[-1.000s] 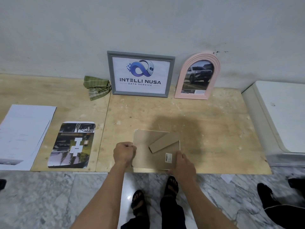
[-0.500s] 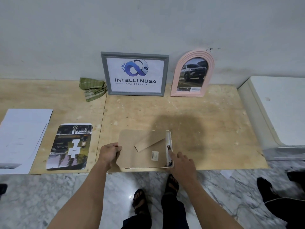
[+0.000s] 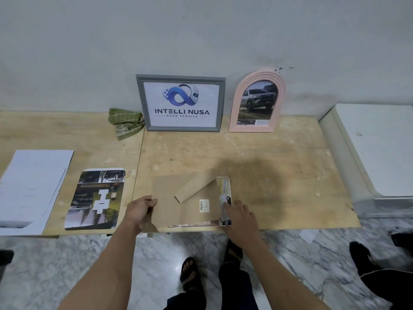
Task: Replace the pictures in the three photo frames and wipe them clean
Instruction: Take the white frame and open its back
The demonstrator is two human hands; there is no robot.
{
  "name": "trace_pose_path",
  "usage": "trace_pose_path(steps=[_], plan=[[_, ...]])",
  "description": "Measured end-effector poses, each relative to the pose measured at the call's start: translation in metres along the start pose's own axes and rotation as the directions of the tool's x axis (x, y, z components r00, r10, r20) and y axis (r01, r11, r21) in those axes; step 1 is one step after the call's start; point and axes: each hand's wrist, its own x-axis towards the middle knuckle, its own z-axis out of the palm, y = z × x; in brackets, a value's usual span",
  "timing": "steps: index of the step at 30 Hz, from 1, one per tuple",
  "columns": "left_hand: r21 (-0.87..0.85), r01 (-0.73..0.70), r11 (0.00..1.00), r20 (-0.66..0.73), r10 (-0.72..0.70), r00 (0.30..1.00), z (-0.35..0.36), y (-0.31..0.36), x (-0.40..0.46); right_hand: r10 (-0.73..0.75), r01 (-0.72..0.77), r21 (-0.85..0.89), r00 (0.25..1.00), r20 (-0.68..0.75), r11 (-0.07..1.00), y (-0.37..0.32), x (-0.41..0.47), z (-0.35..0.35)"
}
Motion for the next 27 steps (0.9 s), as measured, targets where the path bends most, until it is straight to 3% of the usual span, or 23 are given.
trace_pose_path(steps=[2, 3, 4, 5, 6, 11, 18, 23, 27], plan=[[0.022, -0.020, 1.000, 0.030, 0.019, 0.999, 0.009, 0.002, -0.006, 0.081, -0.096, 0.332, 0.995, 0.061, 0.938, -0.002, 0.005, -0.012], [0.031, -0.029, 0.999, 0.046, 0.028, 0.999, 0.014, 0.002, -0.008, 0.188, -0.214, 0.569, 0.976, 0.105, 0.794, -0.004, 0.009, -0.022], [0.045, -0.035, 0.998, 0.062, 0.032, 0.998, 0.021, 0.002, -0.011, 0.279, -0.305, 0.760, 0.945, 0.168, 0.574, -0.004, 0.011, -0.032], [0.057, -0.038, 0.998, 0.074, 0.033, 0.997, 0.028, 0.002, -0.013, 0.336, -0.379, 0.842, 0.907, 0.255, 0.384, -0.003, 0.011, -0.041], [0.064, -0.040, 0.997, 0.087, 0.034, 0.996, 0.036, 0.002, -0.016, 0.363, -0.418, 0.859, 0.881, 0.304, 0.295, 0.001, 0.013, -0.049], [0.125, -0.068, 0.990, 0.135, 0.051, 0.990, 0.093, 0.000, -0.034, 0.483, -0.379, 0.859, 0.856, 0.185, 0.343, 0.049, 0.013, -0.071], [0.360, -0.192, 0.913, 0.231, 0.112, 0.966, 0.192, -0.017, -0.057, 0.665, -0.529, 0.796, 0.712, 0.226, 0.295, 0.163, 0.005, -0.066], [0.613, -0.287, 0.736, 0.228, 0.183, 0.956, 0.253, -0.038, -0.057, 0.695, -0.571, 0.757, 0.684, 0.223, 0.318, 0.212, 0.005, -0.069], [0.735, -0.274, 0.620, 0.178, 0.213, 0.961, 0.278, -0.047, -0.054, 0.678, -0.586, 0.731, 0.697, 0.234, 0.350, 0.232, 0.017, -0.067]])
